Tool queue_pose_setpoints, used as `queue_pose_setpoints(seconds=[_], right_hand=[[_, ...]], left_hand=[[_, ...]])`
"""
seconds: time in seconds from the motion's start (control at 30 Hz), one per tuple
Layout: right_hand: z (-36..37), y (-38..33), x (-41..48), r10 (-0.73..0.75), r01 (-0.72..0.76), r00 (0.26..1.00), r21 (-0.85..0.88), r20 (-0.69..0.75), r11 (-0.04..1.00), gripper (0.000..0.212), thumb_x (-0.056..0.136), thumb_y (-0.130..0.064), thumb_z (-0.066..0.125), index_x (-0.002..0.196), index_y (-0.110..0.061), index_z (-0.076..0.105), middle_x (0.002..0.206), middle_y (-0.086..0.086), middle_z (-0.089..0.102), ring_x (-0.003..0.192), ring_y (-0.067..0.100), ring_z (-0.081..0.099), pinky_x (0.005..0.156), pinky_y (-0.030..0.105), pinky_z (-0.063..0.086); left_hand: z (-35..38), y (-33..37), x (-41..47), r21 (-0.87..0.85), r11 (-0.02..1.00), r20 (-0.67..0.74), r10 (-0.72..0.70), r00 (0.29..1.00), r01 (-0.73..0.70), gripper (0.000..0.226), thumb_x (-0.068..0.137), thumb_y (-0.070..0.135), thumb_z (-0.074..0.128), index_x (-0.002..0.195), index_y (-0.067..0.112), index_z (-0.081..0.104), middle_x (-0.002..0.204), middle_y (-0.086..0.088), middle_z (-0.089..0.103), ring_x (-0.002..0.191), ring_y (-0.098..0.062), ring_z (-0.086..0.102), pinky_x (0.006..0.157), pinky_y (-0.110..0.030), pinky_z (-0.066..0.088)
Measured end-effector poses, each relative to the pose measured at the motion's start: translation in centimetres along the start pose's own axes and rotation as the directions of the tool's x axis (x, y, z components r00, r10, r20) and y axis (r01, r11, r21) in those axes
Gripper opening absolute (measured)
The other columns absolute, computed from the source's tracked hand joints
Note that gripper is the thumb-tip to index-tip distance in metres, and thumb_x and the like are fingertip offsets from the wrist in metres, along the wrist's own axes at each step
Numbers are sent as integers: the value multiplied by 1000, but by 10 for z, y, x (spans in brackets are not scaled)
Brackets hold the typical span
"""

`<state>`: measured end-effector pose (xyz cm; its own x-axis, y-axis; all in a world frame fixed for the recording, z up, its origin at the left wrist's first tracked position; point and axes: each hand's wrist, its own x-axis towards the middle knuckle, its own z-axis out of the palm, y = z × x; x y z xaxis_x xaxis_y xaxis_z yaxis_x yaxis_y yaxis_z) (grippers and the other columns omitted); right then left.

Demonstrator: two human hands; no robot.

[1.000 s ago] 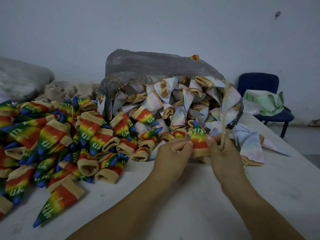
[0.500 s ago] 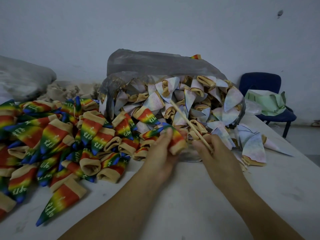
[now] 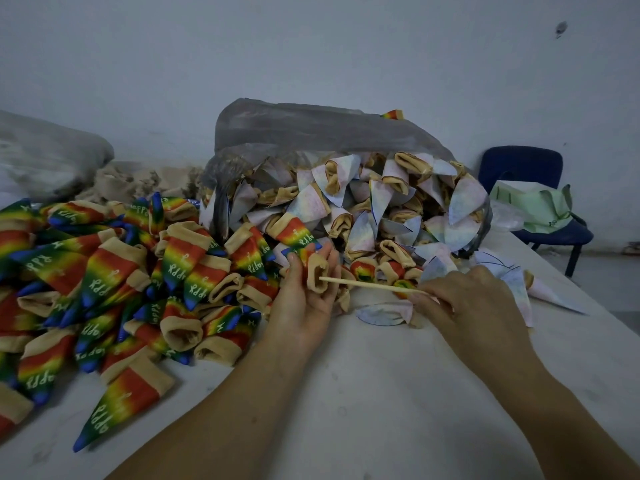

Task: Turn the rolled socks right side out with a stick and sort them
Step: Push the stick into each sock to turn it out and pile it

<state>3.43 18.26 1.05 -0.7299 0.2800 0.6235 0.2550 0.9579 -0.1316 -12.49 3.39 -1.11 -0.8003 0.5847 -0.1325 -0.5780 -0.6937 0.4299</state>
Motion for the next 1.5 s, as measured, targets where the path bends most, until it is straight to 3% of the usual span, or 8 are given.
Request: queue_pose_setpoints(seconds=[0.17,0.67,0.8,0.97,1.07,1.2,1.37,1.5], right_hand=[[5,-5,-4,165,-166,985,21,48,986,30,92,-44,48,85,-23,69,76,-1,60,90,22,53,61,34,39],[0,-19,-5,91,-95,995,113,41,989,44,91,-50,36,80,-22,69,67,-4,56,68,16,51,58,39,44],[3,-17,-6,96,-98,995,129,27,987,49,89,-51,33,81,-21,70,68,-2,58,70,19,52,58,38,44],[5,-15,-1,-48,33,995,-169,-88,985,25,91,-32,57,81,-15,72,65,5,59,65,29,52,57,36,37],[7,-15,-2,-54,26,993,-252,-106,967,8,86,-22,69,83,-15,71,66,7,59,68,33,53,58,35,33],[6,-9,-3,-3,-13,995,-155,-103,988,5,85,-18,68,87,-14,71,69,7,58,65,31,55,58,37,39],[-4,4,-1,55,-78,985,-141,-163,987,13,89,-23,60,86,-16,71,70,6,60,62,30,57,63,39,38],[3,-2,-4,176,-172,980,50,-93,984,33,93,-38,43,92,-19,69,74,1,59,63,24,55,61,38,42]], left_hand=[[1,-8,-4,221,972,43,67,997,-75,43,96,40,49,123,9,59,113,-13,73,103,-22,72,72,-30,61],[0,-20,-7,600,772,126,166,978,-208,31,102,36,47,107,14,68,101,-6,77,94,-20,73,74,-27,60],[2,-21,-9,565,809,162,87,983,-164,32,102,33,46,111,10,65,105,-10,76,100,-23,72,87,-36,59],[5,-19,-14,643,754,175,25,984,-134,58,76,59,62,110,12,71,103,-11,76,93,-21,73,70,-26,58],[2,-20,-15,733,665,164,37,986,-147,38,80,55,63,92,23,79,93,-7,77,77,-15,69,61,-22,51],[3,-20,-16,745,648,207,4,978,-160,33,102,35,47,109,15,72,102,-13,76,88,-25,67,66,-23,49],[5,-10,-16,581,802,245,-14,969,-135,32,104,24,44,102,16,75,108,-8,75,97,-16,73,60,-16,53],[8,-16,-20,614,768,310,-23,950,-182,28,102,25,46,108,18,73,111,-7,75,105,-18,71,67,-17,55]])
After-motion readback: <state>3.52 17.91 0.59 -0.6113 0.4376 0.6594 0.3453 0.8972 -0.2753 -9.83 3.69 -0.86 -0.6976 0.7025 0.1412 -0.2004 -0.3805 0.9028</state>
